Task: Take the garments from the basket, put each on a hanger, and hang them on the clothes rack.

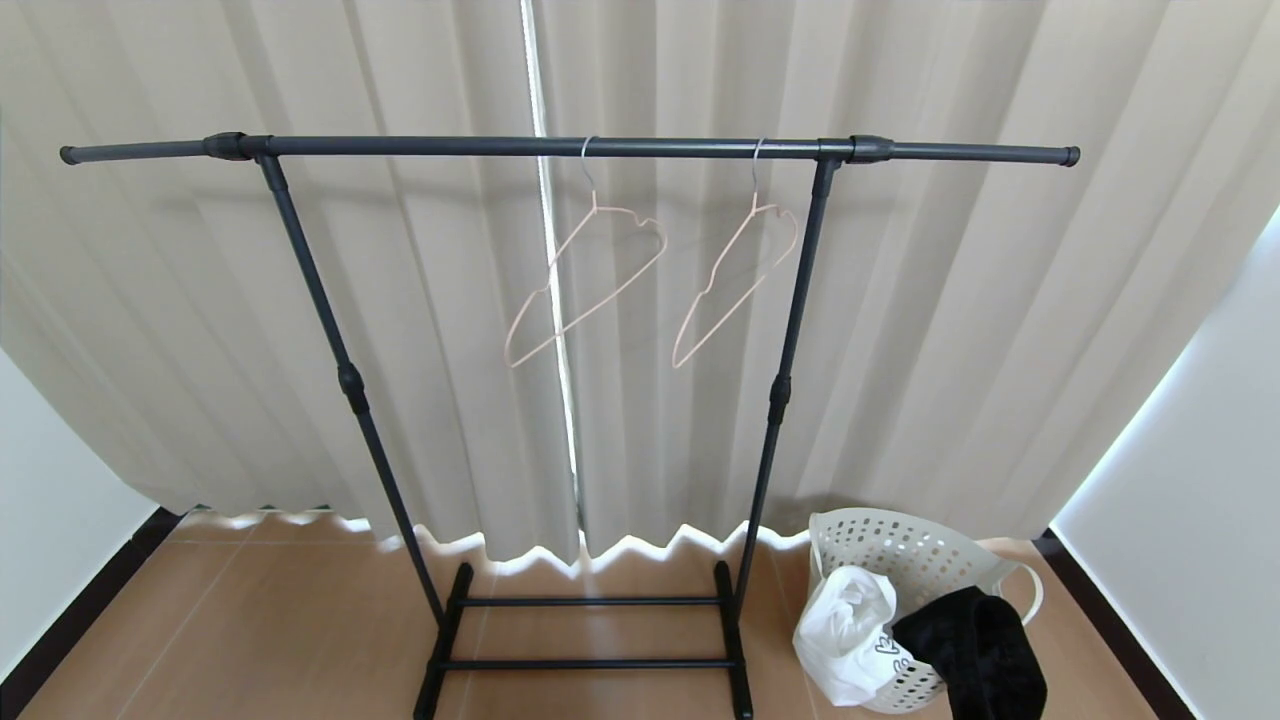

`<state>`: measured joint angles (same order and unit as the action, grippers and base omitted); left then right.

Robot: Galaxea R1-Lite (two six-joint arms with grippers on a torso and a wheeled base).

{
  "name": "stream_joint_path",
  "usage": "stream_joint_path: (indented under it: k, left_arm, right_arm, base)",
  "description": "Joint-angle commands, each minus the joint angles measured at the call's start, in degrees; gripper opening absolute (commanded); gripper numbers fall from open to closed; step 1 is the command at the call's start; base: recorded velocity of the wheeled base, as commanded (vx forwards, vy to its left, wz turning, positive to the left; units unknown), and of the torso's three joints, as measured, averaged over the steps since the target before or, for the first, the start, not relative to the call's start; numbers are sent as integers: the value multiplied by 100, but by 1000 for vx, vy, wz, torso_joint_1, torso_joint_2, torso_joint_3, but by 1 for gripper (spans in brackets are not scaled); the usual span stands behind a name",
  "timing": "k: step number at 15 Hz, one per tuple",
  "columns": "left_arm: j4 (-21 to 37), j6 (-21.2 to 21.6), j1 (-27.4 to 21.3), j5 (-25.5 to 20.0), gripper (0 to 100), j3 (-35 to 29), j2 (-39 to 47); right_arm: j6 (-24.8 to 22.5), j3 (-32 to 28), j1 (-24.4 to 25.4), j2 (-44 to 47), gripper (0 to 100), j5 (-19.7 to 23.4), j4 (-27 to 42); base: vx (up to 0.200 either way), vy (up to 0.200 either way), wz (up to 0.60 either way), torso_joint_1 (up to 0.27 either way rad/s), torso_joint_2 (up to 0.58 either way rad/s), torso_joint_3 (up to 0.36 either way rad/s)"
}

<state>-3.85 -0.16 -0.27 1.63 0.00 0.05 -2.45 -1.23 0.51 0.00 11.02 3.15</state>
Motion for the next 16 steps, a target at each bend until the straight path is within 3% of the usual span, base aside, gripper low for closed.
stream_joint_path:
  k: [1,16]
  left_arm:
    - [-1,-2,0,4,100,0,4]
    - [-1,16,0,-5,100,0,4]
  right_arm:
    - [-10,0,2,0,100,5,2]
    - [43,0,2,0,100,-12,2]
  base:
    - [0,0,0,0,0,0]
    - [0,0,0,0,0,0]
